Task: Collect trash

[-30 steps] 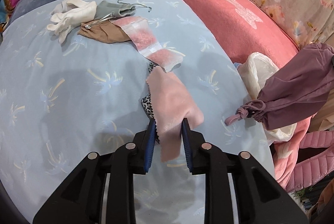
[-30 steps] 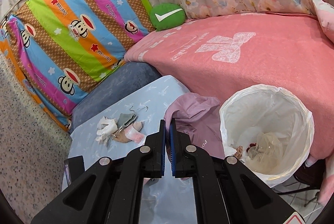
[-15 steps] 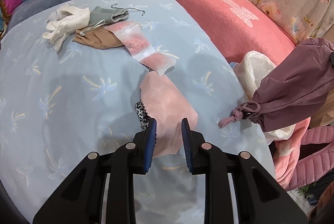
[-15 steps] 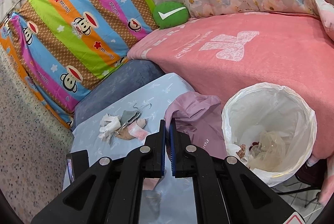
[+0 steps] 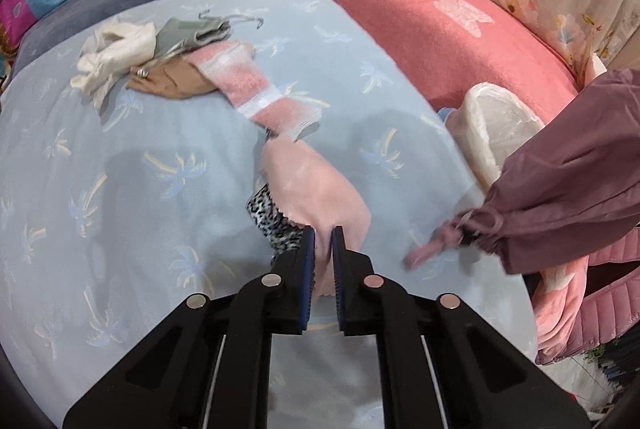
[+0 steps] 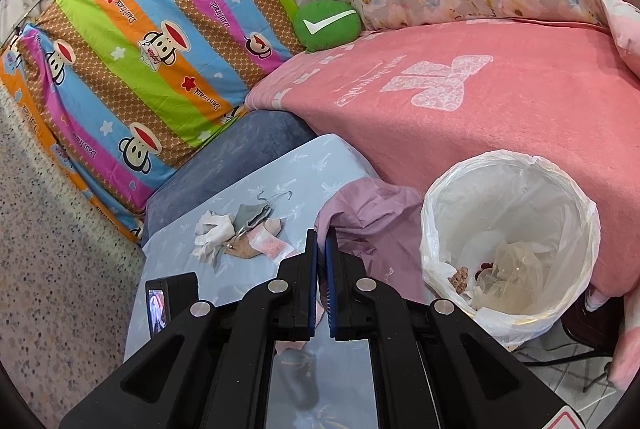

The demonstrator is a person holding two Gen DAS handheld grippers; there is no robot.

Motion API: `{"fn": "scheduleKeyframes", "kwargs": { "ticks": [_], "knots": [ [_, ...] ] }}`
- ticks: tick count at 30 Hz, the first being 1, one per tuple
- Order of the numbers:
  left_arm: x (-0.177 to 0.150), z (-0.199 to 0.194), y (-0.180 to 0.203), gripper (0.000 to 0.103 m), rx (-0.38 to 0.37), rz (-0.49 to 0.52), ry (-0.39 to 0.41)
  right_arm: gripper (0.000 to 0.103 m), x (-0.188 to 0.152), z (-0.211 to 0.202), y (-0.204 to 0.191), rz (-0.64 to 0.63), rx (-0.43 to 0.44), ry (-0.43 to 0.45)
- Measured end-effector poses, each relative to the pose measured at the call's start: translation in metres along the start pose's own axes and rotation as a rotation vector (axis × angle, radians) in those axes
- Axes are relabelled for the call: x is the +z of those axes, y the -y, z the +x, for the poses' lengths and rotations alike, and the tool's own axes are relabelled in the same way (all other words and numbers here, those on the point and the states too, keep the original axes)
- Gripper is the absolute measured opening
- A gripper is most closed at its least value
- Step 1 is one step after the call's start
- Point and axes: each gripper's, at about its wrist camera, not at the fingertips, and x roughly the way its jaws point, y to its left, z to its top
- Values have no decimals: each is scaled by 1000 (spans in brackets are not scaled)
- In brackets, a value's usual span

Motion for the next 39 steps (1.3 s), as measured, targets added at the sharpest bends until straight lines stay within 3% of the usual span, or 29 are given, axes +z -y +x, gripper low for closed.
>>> {"fn": "scheduleKeyframes", "kwargs": {
  "ticks": [12, 16, 18, 20, 22, 26, 30, 33, 35, 37, 39],
  "knots": [
    [26, -37, 25, 3, -56, 49, 94, 4, 16, -28, 5, 9, 10, 60],
    [29, -34, 25, 4, -69, 48, 85, 4, 17, -33, 9, 11, 0, 65],
    [24, -27, 23, 13, -56, 51, 69, 4, 16, -34, 10, 15, 0, 63],
    [18, -20, 21, 47, -43, 53, 52, 4, 15, -35, 11, 15, 3, 60],
    [12, -13, 22, 59, -15, 65, 63, 4, 13, -35, 12, 14, 6, 56],
    [6, 8, 33, 59, 54, 147, 61, 4, 10, -32, 12, 15, 5, 43],
    [5, 34, 40, 57, 139, 199, 33, 4, 7, -29, 16, 23, -2, 33],
    [6, 45, 36, 39, 153, 193, 12, 4, 6, -26, 19, 30, -9, 25],
    [7, 49, 33, 19, 156, 183, -3, 4, 5, -25, 21, 31, -12, 21],
    [8, 45, 30, 9, 136, 165, -3, 4, 5, -24, 22, 33, -14, 19],
    [9, 39, 25, 7, 104, 136, -3, 4, 6, -23, 23, 38, -13, 19]
  ]
}}
